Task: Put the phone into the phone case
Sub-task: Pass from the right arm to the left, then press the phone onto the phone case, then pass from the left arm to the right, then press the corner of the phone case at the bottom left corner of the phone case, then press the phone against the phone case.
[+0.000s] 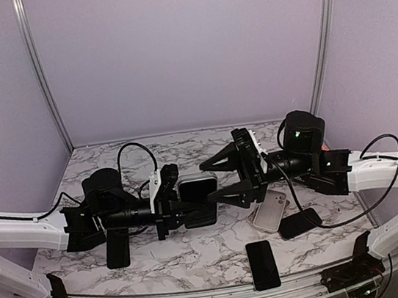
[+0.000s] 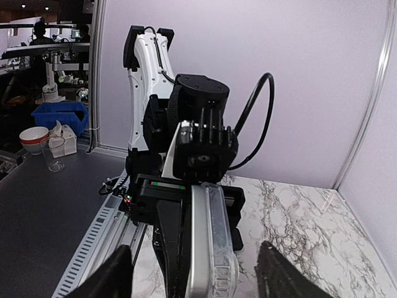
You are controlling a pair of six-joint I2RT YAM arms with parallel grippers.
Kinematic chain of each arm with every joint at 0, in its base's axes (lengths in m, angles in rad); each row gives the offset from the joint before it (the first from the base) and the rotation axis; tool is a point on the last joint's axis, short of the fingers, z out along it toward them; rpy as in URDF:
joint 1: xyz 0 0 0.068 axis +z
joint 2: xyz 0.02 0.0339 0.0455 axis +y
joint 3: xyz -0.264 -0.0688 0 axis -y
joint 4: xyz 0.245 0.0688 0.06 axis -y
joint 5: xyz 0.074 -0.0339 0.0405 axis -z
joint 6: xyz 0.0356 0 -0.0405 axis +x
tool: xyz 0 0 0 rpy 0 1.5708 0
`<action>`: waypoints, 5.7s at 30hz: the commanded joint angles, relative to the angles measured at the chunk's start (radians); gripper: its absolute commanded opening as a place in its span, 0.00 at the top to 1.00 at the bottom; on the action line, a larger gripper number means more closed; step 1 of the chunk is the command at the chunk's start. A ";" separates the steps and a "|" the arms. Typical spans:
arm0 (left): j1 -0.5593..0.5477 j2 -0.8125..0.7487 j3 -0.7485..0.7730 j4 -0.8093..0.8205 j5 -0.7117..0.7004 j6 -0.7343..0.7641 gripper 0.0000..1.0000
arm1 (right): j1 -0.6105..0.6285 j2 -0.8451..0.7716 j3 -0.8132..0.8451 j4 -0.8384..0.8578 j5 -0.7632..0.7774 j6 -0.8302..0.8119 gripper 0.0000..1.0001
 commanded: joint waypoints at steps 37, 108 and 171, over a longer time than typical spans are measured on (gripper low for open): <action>-0.109 -0.066 0.106 -0.324 -0.306 0.405 1.00 | 0.192 0.075 0.354 -0.700 0.382 -0.594 0.53; -0.040 -0.083 0.060 0.043 0.031 -0.141 1.00 | 0.034 -0.025 0.012 -0.084 0.018 -0.002 1.00; -0.047 -0.041 -0.003 0.077 -0.130 -0.028 0.39 | 0.000 -0.147 0.067 -0.037 0.139 0.114 1.00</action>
